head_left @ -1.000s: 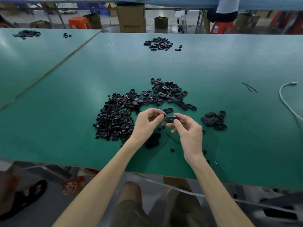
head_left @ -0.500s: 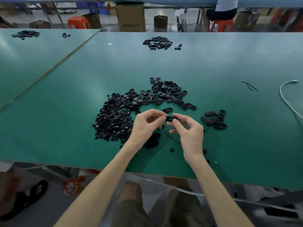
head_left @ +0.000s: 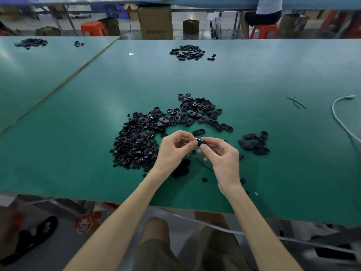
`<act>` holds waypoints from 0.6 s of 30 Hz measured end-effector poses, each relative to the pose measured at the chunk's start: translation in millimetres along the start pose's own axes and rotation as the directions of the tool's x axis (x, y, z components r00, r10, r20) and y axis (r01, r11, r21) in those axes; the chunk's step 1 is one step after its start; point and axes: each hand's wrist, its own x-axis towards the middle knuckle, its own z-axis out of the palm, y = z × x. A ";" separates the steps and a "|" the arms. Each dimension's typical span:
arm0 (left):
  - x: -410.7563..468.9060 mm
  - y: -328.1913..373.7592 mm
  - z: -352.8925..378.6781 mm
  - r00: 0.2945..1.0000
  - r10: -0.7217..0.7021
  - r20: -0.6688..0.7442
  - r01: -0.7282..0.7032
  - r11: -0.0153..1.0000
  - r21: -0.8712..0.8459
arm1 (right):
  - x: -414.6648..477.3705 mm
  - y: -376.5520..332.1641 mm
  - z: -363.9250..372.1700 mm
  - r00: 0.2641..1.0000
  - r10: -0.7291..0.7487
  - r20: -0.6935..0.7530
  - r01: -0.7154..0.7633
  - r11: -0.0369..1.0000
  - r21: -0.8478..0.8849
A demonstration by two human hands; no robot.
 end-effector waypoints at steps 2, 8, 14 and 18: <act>0.2 -0.6 0.2 1.000 -0.002 -0.001 0.002 1.000 0.003 | -0.1 -1.0 -0.5 1.000 0.008 0.002 -0.008 1.000 -0.001; -0.1 -2.4 0.6 1.000 -0.013 -0.002 0.013 1.000 0.007 | -1.2 -3.2 0.0 1.000 0.020 0.011 -0.021 1.000 0.004; 0.5 -2.4 0.1 1.000 -0.011 0.000 0.011 0.998 0.064 | -2.4 -6.4 0.3 0.999 0.025 0.020 -0.025 1.000 0.002; -0.1 -0.9 -1.2 1.000 0.003 0.003 -0.003 0.998 0.068 | -2.6 -7.4 0.2 1.000 0.027 0.015 -0.027 0.999 0.021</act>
